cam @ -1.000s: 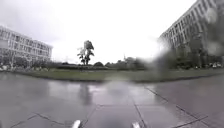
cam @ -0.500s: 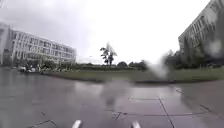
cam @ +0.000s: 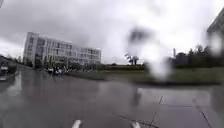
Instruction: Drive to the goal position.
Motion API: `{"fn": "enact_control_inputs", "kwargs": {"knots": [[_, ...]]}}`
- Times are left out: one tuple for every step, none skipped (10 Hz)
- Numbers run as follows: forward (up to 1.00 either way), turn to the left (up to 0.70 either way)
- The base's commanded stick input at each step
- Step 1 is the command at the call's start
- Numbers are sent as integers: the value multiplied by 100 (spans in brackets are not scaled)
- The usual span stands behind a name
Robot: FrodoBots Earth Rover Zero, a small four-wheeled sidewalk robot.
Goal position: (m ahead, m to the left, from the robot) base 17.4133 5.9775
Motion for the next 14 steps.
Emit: {"fn": "enact_control_inputs", "kwargs": {"knots": [[70, 35], [70, 35], [70, 35], [70, 35], [70, 35], [70, 16], [70, 0], [70, 0], [70, 0], [70, 0], [70, 0], [70, 0], [70, 0], [70, 0]]}}
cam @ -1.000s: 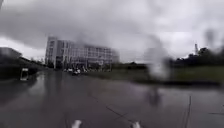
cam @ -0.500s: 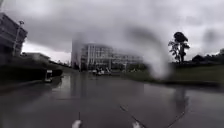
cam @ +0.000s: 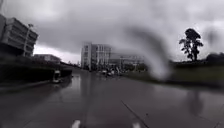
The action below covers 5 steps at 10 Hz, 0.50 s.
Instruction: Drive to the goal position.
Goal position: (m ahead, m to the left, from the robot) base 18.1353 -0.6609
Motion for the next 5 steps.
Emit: {"fn": "enact_control_inputs", "kwargs": {"knots": [[70, 0], [70, 0], [70, 0], [70, 0], [69, 0]]}}
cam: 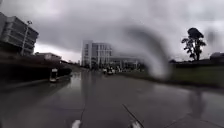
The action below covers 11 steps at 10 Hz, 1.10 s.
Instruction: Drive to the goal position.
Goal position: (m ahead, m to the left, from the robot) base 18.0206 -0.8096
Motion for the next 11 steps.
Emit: {"fn": "enact_control_inputs", "kwargs": {"knots": [[70, 2], [70, 20], [70, 35], [70, 23], [70, 0], [69, 0], [68, 0], [64, 0], [57, 0], [57, 0], [56, 0]]}}
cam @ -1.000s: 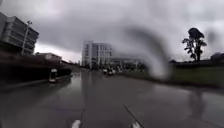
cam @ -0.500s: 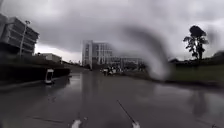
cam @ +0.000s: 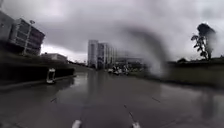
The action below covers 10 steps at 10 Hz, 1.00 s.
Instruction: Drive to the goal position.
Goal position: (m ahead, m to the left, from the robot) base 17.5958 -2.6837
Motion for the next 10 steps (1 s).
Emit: {"fn": "enact_control_inputs", "kwargs": {"knots": [[61, 0], [68, 0], [70, 0], [70, 1], [70, 7], [70, 25], [70, 35], [70, 33], [70, 15], [70, 4]]}}
